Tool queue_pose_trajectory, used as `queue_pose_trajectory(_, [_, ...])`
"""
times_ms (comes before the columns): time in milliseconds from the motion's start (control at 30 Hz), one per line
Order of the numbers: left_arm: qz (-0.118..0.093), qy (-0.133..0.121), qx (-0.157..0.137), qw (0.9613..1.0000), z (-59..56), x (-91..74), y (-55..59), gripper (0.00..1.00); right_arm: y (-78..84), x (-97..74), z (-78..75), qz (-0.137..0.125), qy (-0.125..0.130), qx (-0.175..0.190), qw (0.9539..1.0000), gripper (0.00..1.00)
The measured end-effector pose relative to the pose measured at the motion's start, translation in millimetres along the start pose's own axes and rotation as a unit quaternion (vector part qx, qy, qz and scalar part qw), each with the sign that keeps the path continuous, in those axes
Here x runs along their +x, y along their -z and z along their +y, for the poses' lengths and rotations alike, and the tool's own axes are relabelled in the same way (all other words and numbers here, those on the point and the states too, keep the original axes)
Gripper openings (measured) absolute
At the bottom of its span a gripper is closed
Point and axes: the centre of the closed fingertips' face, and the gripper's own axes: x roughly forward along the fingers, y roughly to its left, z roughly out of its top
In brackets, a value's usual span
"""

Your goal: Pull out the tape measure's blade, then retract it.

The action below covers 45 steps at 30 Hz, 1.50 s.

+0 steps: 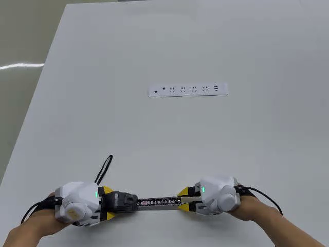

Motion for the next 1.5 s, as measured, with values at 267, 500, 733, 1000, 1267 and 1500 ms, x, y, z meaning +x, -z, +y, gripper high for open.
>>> queue_pose_trajectory(267, [0.002, 0.002, 0.001, 1.0, -0.5, 0.3, -0.2, 0.3, 2.3, -3.1, 0.2, 0.001, -0.001, 0.003, 1.0, 0.1])
queue_pose_trajectory(500, [0.006, 0.003, 0.001, 1.0, -0.4, 0.2, 0.6, 0.29, 5.3, -5.0, 0.1, 0.001, 0.0, 0.005, 1.0, 0.1])
queue_pose_trajectory(733, [0.008, 0.003, 0.001, 1.0, -0.9, 0.3, -0.3, 0.29, 7.3, -9.0, 0.4, 0.003, 0.001, 0.007, 1.0, 0.1])
queue_pose_trajectory(1000, [0.009, 0.002, 0.001, 1.0, -0.7, 0.3, 0.1, 0.29, 11.7, -12.1, -0.2, 0.004, 0.003, 0.008, 1.0, 0.1])
queue_pose_trajectory(1267, [0.009, 0.002, 0.001, 1.0, -0.5, 0.7, 0.7, 0.29, 15.4, -15.8, -0.1, 0.004, 0.003, 0.012, 0.9999, 0.1])
queue_pose_trajectory(1500, [0.011, 0.003, 0.002, 0.9999, -0.5, 1.0, 0.6, 0.3, 17.6, -19.4, 0.1, 0.005, 0.003, 0.015, 0.9999, 0.1])
